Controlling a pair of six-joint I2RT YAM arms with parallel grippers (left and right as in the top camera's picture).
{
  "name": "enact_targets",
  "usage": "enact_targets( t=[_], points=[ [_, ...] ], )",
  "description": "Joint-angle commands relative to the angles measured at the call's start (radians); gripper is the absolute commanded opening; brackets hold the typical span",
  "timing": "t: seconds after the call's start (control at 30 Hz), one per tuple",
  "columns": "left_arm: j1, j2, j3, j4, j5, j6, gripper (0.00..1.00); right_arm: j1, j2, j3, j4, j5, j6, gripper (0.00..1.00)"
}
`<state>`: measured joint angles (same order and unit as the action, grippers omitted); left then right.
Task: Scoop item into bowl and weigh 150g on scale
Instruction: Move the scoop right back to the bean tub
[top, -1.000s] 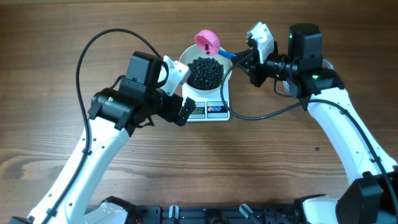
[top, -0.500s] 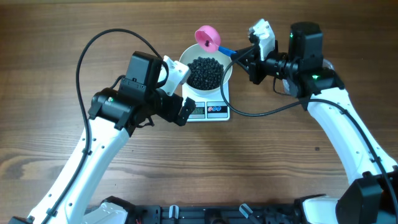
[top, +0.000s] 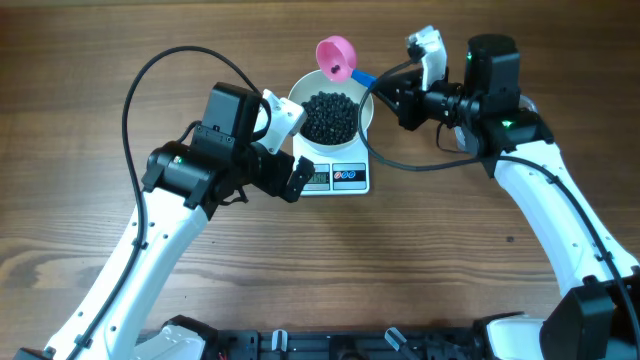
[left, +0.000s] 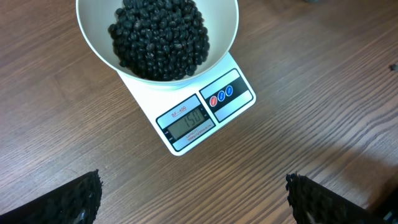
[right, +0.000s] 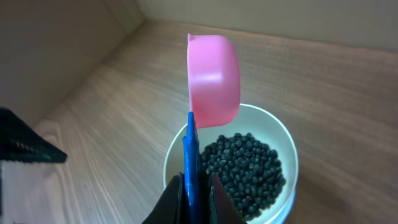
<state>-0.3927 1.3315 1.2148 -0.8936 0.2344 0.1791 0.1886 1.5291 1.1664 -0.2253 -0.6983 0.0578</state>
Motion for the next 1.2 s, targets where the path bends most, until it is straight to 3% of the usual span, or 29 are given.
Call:
enact_targets(
  t=[0.0, 0.2, 0.63, 0.83, 1.17],
  points=[
    [-0.005, -0.004, 0.016, 0.002, 0.016, 0.016, 1.00, -0.002, 0.010, 0.006, 0.013, -0.010, 0.111, 0.04],
    [-0.005, -0.004, 0.016, 0.002, 0.016, 0.016, 1.00, -0.069, 0.010, 0.006, 0.044, -0.010, 0.225, 0.04],
    [-0.005, -0.004, 0.016, 0.002, 0.016, 0.016, 1.00, -0.425, 0.002, 0.006, 0.020, -0.172, 0.347, 0.04],
    [-0.005, -0.003, 0.016, 0.002, 0.016, 0.016, 1.00, -0.589, 0.002, 0.006, -0.130, -0.172, 0.335, 0.04],
    [-0.005, -0.004, 0.016, 0.002, 0.016, 0.016, 1.00, -0.727, 0.002, 0.006, -0.356, -0.167, 0.227, 0.04]
  ],
)
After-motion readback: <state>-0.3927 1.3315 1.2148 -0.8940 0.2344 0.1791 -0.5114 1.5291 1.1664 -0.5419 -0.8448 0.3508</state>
